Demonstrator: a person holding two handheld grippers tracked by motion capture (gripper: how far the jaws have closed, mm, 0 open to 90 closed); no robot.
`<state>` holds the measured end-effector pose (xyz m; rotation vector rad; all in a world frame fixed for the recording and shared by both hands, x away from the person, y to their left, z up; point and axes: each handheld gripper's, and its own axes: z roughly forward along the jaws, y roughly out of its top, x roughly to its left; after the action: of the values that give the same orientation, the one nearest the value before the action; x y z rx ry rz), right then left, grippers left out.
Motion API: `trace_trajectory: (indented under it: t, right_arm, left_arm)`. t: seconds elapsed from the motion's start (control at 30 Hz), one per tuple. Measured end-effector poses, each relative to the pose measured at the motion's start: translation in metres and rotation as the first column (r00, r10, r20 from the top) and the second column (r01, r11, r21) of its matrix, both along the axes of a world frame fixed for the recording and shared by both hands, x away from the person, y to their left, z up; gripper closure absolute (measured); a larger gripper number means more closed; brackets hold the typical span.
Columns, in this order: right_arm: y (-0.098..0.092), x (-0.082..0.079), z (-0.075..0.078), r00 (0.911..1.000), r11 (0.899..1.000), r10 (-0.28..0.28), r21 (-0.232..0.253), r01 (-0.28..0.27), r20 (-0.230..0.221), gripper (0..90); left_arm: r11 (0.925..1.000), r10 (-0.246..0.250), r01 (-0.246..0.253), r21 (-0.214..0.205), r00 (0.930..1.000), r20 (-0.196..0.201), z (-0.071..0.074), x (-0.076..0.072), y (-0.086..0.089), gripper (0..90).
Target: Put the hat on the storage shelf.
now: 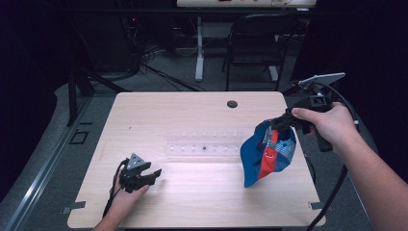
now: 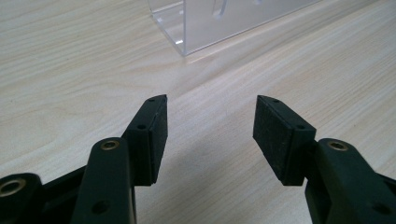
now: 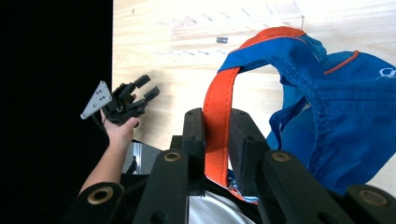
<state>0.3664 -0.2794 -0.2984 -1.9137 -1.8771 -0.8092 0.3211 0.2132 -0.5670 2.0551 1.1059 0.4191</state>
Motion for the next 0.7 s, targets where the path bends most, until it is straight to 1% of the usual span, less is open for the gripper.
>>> trace_trajectory:
  t: [0.03, 0.1, 0.13, 0.2, 0.23, 0.27, 0.3, 0.33, 0.37, 0.4, 0.43, 0.47, 0.5, 0.57, 0.6, 0.67, 0.7]
  right_arm:
    - [0.0, 0.0, 0.001, 0.9998, 1.0, -0.017, 0.003, 0.017, 0.005, 77.6]
    - [-0.002, 0.0, 0.003, 0.9999, 1.0, -0.005, 0.007, 0.005, 0.012, 77.7]
    - [-0.001, 0.0, 0.005, 0.9999, 1.0, -0.011, 0.01, 0.011, 0.009, 77.7]
    - [-0.001, 0.001, 0.007, 0.9996, 1.0, -0.012, 0.013, 0.012, 0.025, 77.7]
    - [-0.001, 0.001, 0.009, 0.9998, 1.0, -0.009, 0.017, 0.009, 0.02, 77.6]
    - [-0.001, 0.001, 0.01, 0.9994, 1.0, -0.01, 0.021, 0.009, 0.033, 77.6]
    - [-0.001, 0.002, 0.011, 0.9994, 1.0, -0.008, 0.03, 0.007, 0.035, 77.6]
    - [0.0, 0.003, 0.012, 0.9992, 1.0, -0.009, 0.029, 0.008, 0.038, 77.7]
    - [0.001, 0.004, 0.014, 0.9993, 1.0, 0.002, 0.028, -0.003, 0.038, 77.6]
    - [0.003, 0.004, 0.015, 0.9991, 0.999, -0.006, 0.035, 0.005, 0.041, 77.7]
    - [0.004, 0.005, 0.016, 0.9991, 0.999, 0.003, 0.038, -0.005, 0.043, 77.6]
    - [0.006, 0.006, 0.018, 0.999, 0.999, -0.004, 0.045, 0.002, 0.044, 77.6]
    - [0.006, 0.007, 0.019, 0.999, 0.999, 0.008, 0.043, -0.01, 0.045, 77.7]
    - [0.008, 0.008, 0.021, 0.9989, 0.999, 0.01, 0.045, -0.012, 0.045, 77.6]
    - [0.01, 0.009, 0.022, 0.9987, 0.999, -0.003, 0.046, 0.001, 0.051, 77.7]
    - [0.012, 0.01, 0.025, 0.9986, 0.999, 0.009, 0.035, -0.011, 0.051, 77.7]
    - [0.014, 0.011, 0.026, 0.9986, 0.999, 0.005, 0.038, -0.007, 0.053, 77.7]
  left_arm:
    - [1.0, 0.0, 0.0, 0.0, 1.0, -0.002, 0.0, 0.0, 0.0, 45.6]
    - [1.0, -0.004, 0.004, 0.004, 1.0, -0.008, 0.001, 0.0, 0.0, 45.5]
    - [1.0, -0.004, 0.004, 0.004, 1.0, -0.006, 0.001, 0.0, 0.0, 45.5]
    - [1.0, -0.005, 0.005, 0.004, 1.0, -0.005, 0.0, 0.0, 0.0, 45.6]
    - [1.0, -0.004, 0.004, 0.003, 1.0, 0.0, 0.0, 0.0, -0.001, 45.5]
    - [1.0, -0.004, 0.004, 0.003, 1.0, 0.0, 0.0, 0.0, -0.001, 45.5]
    - [1.0, -0.005, 0.005, 0.006, 1.0, -0.007, 0.0, 0.0, 0.0, 45.3]
    - [1.0, -0.005, 0.005, 0.007, 1.0, -0.007, 0.0, 0.0, -0.001, 45.3]
    - [0.9999, -0.007, 0.007, 0.007, 0.9999, -0.008, 0.0, 0.0, -0.001, 45.3]
    - [1.0, -0.006, 0.006, 0.006, 1.0, -0.008, 0.0, 0.0, -0.001, 45.3]
    - [0.9999, -0.009, 0.009, 0.008, 0.9999, -0.006, 0.001, 0.0, -0.001, 45.3]
    - [0.9999, -0.01, 0.01, 0.006, 0.9999, -0.004, 0.001, 0.0, 0.0, 45.3]
    - [0.9999, -0.009, 0.009, 0.007, 0.9999, -0.005, 0.001, 0.0, 0.0, 45.2]
    - [1.0, -0.006, 0.006, 0.005, 1.0, -0.008, 0.0, 0.0, 0.0, 45.3]
    - [1.0, -0.006, 0.006, 0.005, 1.0, -0.007, 0.0, 0.0, 0.0, 45.2]
    - [1.0, -0.008, 0.008, 0.005, 0.9999, -0.007, 0.001, 0.0, -0.001, 45.2]
    - [0.9999, -0.01, 0.01, 0.007, 0.9999, -0.003, 0.001, 0.0, -0.001, 45.3]
